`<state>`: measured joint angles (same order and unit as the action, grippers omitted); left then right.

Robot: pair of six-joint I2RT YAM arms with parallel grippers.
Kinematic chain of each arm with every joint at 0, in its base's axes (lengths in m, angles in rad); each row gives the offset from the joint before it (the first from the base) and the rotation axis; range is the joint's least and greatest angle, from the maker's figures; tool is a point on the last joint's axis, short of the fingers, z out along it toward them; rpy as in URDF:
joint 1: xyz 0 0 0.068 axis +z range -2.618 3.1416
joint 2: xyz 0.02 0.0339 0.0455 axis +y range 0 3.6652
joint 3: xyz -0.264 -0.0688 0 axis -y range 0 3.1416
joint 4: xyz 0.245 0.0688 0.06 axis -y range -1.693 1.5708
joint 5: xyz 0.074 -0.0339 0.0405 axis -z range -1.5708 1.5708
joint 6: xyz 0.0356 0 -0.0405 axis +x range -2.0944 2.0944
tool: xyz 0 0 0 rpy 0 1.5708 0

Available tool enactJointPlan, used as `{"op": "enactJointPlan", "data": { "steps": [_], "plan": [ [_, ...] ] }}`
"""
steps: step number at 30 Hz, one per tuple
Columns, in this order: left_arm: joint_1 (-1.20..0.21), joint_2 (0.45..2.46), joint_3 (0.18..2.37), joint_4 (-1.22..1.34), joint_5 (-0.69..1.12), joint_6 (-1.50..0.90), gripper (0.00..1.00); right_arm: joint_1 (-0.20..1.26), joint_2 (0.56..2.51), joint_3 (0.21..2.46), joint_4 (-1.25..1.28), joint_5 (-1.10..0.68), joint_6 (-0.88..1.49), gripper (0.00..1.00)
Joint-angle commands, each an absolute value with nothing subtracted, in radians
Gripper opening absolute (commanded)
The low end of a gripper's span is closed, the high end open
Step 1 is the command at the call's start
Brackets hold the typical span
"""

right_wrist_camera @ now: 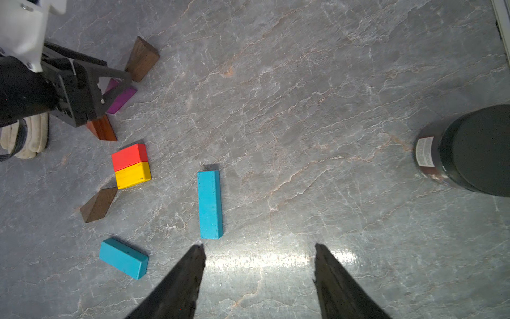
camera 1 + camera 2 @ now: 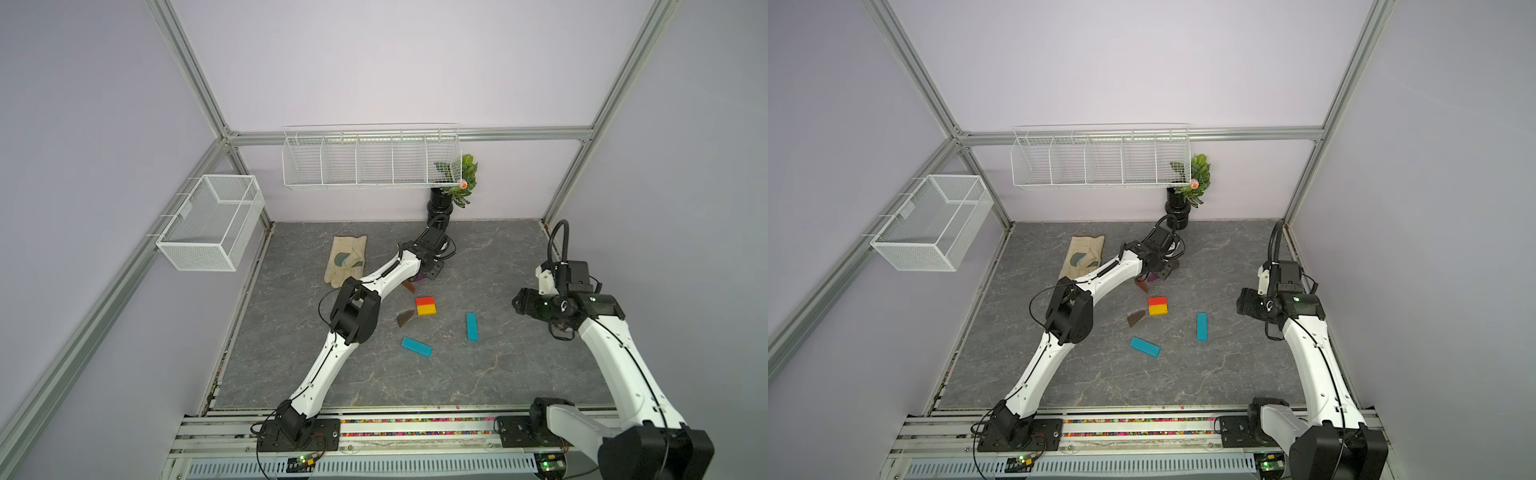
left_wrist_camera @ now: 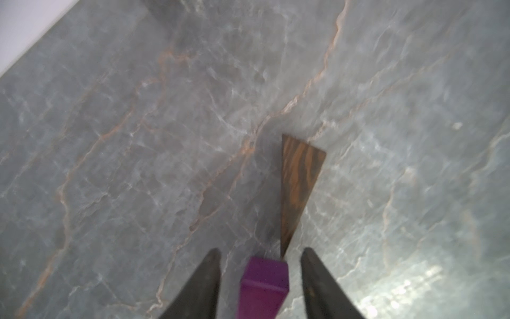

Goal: Assemble a small pinwheel with building blocks
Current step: Assemble the building block at the center of the board.

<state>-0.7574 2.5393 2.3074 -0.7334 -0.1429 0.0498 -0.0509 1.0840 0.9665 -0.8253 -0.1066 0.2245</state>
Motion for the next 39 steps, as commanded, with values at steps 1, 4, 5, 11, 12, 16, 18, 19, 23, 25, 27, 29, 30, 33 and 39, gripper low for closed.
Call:
{"op": "enactJointPlan", "data": {
  "steps": [1,4,5,11,12,16,18,19,23,25,27,29,30,33,39],
  "plan": [
    [-0.756,2.535,2.336,-0.744,-0.172,-0.022,0.58,-0.057,1.060,0.945,-0.831,-0.124,0.224,0.66],
    [-0.756,2.515,2.330,-0.777,-0.199,-0.038,0.58,-0.057,1.051,0.941,-0.832,-0.126,0.223,0.67],
    [-0.755,2.507,2.323,-0.784,-0.204,-0.043,0.58,-0.056,1.049,0.941,-0.831,-0.127,0.223,0.67],
    [-0.753,2.457,2.243,-0.793,-0.193,-0.030,0.58,-0.057,1.039,0.935,-0.830,-0.134,0.226,0.67],
    [-0.753,2.453,2.235,-0.800,-0.187,-0.026,0.58,-0.057,1.036,0.934,-0.830,-0.134,0.226,0.67],
    [-0.753,2.447,2.217,-0.825,-0.162,-0.012,0.58,-0.056,1.027,0.928,-0.828,-0.136,0.229,0.67],
    [-0.752,2.452,2.212,-0.833,-0.164,-0.013,0.56,-0.057,1.025,0.926,-0.828,-0.138,0.229,0.67],
    [-0.752,2.458,2.214,-0.837,-0.165,-0.015,0.54,-0.056,1.023,0.925,-0.828,-0.138,0.231,0.67],
    [-0.749,2.479,2.218,-0.847,-0.161,-0.024,0.44,-0.056,1.016,0.921,-0.828,-0.138,0.234,0.67],
    [-0.749,2.489,2.221,-0.848,-0.157,-0.034,0.39,-0.058,1.014,0.919,-0.828,-0.138,0.233,0.67],
    [-0.749,2.491,2.221,-0.848,-0.148,-0.049,0.31,-0.057,1.012,0.918,-0.828,-0.137,0.234,0.67],
    [-0.749,2.492,2.226,-0.847,-0.116,-0.064,0.26,-0.056,1.012,0.917,-0.827,-0.137,0.234,0.67],
    [-0.748,2.492,2.229,-0.847,-0.088,-0.068,0.24,-0.057,1.012,0.916,-0.826,-0.137,0.234,0.67],
    [-0.754,2.492,2.221,-0.827,-0.040,-0.137,0.19,-0.057,1.015,0.914,-0.824,-0.142,0.236,0.67],
    [-0.771,2.492,2.210,-0.822,-0.023,-0.210,0.17,-0.056,1.010,0.910,-0.821,-0.144,0.237,0.67]
  ]
}}
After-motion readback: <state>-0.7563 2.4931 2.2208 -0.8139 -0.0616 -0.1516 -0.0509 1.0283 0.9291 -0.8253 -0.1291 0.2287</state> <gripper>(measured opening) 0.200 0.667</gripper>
